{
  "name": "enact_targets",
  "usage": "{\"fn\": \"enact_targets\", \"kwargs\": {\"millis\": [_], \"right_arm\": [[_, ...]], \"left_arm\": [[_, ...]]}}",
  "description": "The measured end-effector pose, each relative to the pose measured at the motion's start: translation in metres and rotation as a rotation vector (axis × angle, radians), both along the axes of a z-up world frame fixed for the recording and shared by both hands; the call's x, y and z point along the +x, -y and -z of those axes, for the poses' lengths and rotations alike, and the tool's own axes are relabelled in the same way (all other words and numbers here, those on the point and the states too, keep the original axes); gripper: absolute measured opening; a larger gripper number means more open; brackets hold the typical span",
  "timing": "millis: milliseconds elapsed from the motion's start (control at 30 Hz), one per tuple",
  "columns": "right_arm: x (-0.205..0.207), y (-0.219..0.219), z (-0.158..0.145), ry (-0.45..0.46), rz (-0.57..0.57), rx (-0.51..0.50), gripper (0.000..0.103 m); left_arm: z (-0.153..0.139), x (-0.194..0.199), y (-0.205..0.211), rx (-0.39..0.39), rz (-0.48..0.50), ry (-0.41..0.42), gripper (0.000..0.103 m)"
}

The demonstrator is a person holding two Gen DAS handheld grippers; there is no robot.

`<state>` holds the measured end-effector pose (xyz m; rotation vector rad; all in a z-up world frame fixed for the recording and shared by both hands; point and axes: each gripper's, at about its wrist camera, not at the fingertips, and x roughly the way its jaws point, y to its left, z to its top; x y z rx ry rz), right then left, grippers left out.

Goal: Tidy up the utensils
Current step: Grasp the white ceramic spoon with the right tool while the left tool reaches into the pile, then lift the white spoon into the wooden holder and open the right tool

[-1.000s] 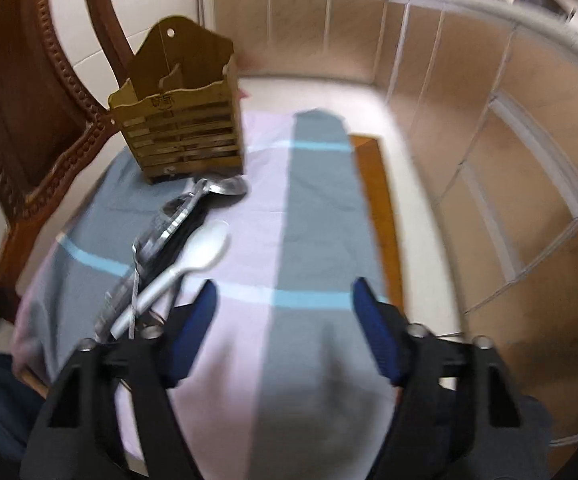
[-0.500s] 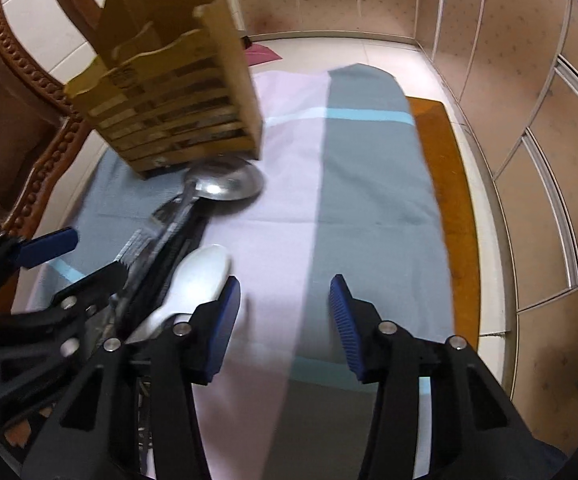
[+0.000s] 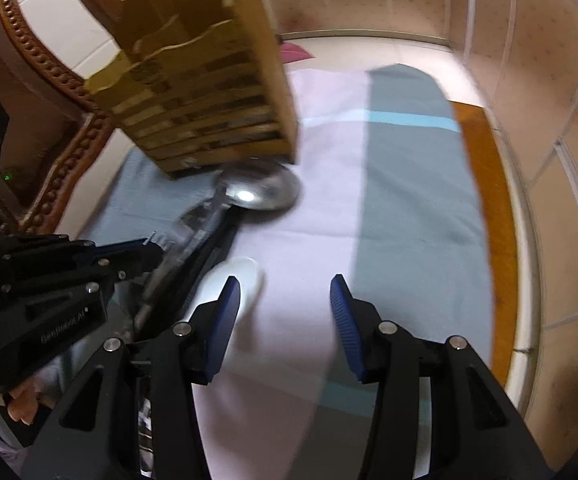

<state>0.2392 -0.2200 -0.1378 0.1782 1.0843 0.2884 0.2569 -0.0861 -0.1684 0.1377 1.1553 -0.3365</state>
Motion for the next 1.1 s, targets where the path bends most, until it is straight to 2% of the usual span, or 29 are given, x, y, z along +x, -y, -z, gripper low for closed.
{"fn": "enact_targets", "kwargs": {"millis": [100, 133, 167, 200, 233, 300, 400, 600, 800, 933, 1000, 1100], "right_arm": [[0.013, -0.006, 0.011, -0.044, -0.038, 0.071, 0.048], [0.015, -0.008, 0.015, -0.056, -0.045, 0.084, 0.039], [0.016, -0.01, 0.018, -0.063, -0.051, 0.09, 0.019], [0.016, -0.011, 0.019, -0.066, -0.054, 0.094, 0.011], [0.015, -0.011, 0.019, -0.065, -0.058, 0.105, 0.008], [0.014, -0.013, 0.014, -0.058, -0.064, 0.119, 0.007], [0.005, -0.017, -0.007, 0.011, -0.065, 0.073, 0.006], [-0.021, -0.021, -0.07, 0.256, 0.013, -0.118, 0.005], [-0.031, -0.008, -0.123, 0.424, 0.075, -0.217, 0.005], [-0.032, 0.001, -0.158, 0.522, 0.118, -0.237, 0.005], [-0.025, 0.003, -0.175, 0.586, 0.158, -0.244, 0.005], [-0.014, 0.008, -0.199, 0.66, 0.22, -0.213, 0.005]], "left_arm": [[0.0, 0.001, 0.0, -0.003, -0.004, 0.004, 0.004], [0.0, 0.001, -0.001, -0.008, -0.007, 0.004, 0.004], [-0.002, 0.0, -0.004, -0.012, -0.009, 0.005, 0.004], [-0.004, -0.001, -0.005, -0.019, -0.015, 0.011, 0.004], [-0.007, -0.002, -0.008, -0.023, -0.018, 0.018, 0.004], [-0.014, -0.006, -0.013, -0.026, -0.024, 0.034, 0.004], [-0.031, -0.015, -0.018, -0.028, -0.043, 0.082, 0.004], [-0.098, -0.053, -0.036, -0.049, -0.105, 0.296, 0.004], [-0.154, -0.069, -0.053, -0.046, -0.193, 0.507, 0.002], [-0.191, -0.076, -0.061, -0.042, -0.242, 0.619, 0.002], [-0.204, -0.077, -0.066, -0.057, -0.253, 0.641, 0.002], [-0.23, -0.079, -0.07, -0.053, -0.287, 0.718, 0.002]]}}
